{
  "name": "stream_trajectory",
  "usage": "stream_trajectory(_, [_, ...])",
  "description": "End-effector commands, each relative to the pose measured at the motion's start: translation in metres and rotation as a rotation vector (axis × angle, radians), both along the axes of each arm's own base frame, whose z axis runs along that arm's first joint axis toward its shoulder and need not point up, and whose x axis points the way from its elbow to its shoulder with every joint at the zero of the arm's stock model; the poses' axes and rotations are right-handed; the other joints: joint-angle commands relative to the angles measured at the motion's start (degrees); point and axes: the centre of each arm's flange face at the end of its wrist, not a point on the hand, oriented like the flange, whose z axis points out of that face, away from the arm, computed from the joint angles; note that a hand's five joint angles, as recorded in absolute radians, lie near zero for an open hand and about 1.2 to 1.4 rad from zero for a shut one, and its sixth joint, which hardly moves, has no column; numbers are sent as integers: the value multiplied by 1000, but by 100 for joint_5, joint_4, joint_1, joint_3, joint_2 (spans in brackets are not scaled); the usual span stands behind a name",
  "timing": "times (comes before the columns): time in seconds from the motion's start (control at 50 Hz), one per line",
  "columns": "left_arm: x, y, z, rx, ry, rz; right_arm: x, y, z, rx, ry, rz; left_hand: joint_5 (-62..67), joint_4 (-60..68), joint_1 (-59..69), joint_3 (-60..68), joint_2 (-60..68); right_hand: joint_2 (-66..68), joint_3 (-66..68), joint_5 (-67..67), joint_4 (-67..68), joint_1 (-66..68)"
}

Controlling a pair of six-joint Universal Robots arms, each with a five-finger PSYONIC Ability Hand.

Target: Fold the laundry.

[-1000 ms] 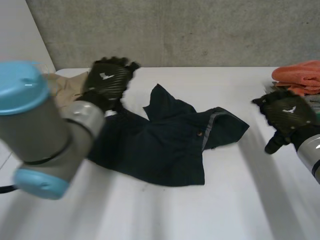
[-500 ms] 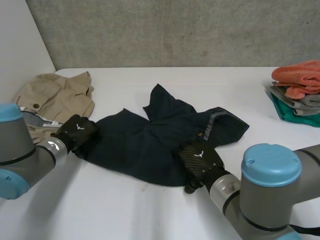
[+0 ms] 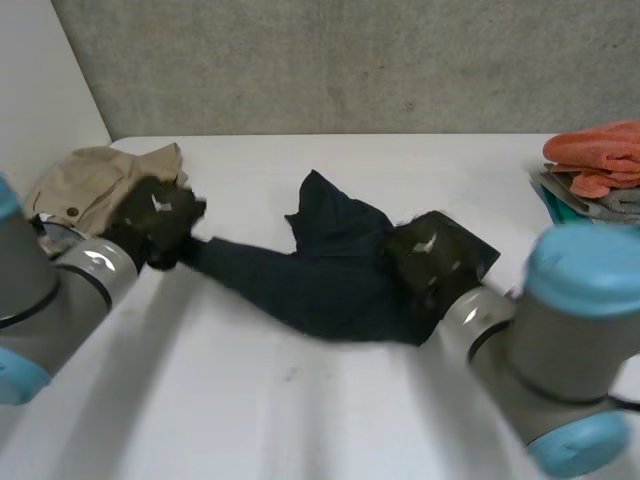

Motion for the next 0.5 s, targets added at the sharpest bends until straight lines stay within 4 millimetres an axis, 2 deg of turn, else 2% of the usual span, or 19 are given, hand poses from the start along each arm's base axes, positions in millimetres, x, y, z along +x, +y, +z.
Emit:
stream_trajectory(0.02, [0, 59, 92, -95, 277, 8, -36, -7, 85, -47, 102, -73, 1391, 1145, 1475, 1218, 1149, 1296, 1182, 1226, 1148, 1731])
stream_trajectory(0.06, [2, 78, 107, -68, 342, -4, -40, -9, 107, -69, 115, -77, 1391, 1145, 1475, 1218, 1149, 1296, 1182, 1226, 1148, 1731])
stream_trajectory(0.12, [-2, 94, 108, 2, 385, -31, -46, -16, 127, -107, 129, -88, 1391, 1145, 1475, 1218, 1149, 1296, 1182, 1226, 1148, 1731])
stream_trajectory(0.14, [-9, 105, 106, 48, 405, -61, -48, -19, 131, -115, 132, -93, 1391, 1145, 1475, 1218, 1149, 1296, 1182, 1226, 1148, 1731])
stream_trajectory(0.2, [-18, 118, 102, 96, 414, -102, -54, -24, 138, -136, 159, -110, 1391, 1145, 1475, 1218, 1149, 1296, 1182, 1226, 1148, 1731])
stream_trajectory(0.24, [-30, 126, 91, 144, 399, -134, -55, -25, 139, -141, 170, -111, 1391, 1145, 1475, 1218, 1149, 1296, 1182, 1226, 1148, 1731])
stream_trajectory(0.32, [-44, 117, 53, 251, 328, -91, -54, -33, 126, -111, 195, -106, 1391, 1145, 1475, 1218, 1149, 1296, 1182, 1226, 1148, 1731])
stream_trajectory(0.36, [-48, 107, 34, 285, 293, -46, -50, -44, 103, -49, 224, -96, 1391, 1145, 1475, 1218, 1149, 1296, 1182, 1226, 1148, 1731])
stream_trajectory(0.4, [-52, 97, 24, 298, 280, -23, -44, -54, 77, 14, 254, -83, 1391, 1145, 1475, 1218, 1149, 1296, 1182, 1226, 1148, 1731])
stream_trajectory(0.44, [-59, 84, 9, 313, 262, 1, -40, -60, 62, 46, 266, -73, 1391, 1145, 1475, 1218, 1149, 1296, 1182, 1226, 1148, 1731])
stream_trajectory(0.5, [-67, 75, -2, 327, 249, 5, -33, -73, 36, 84, 280, -50, 1391, 1145, 1475, 1218, 1149, 1296, 1182, 1226, 1148, 1731])
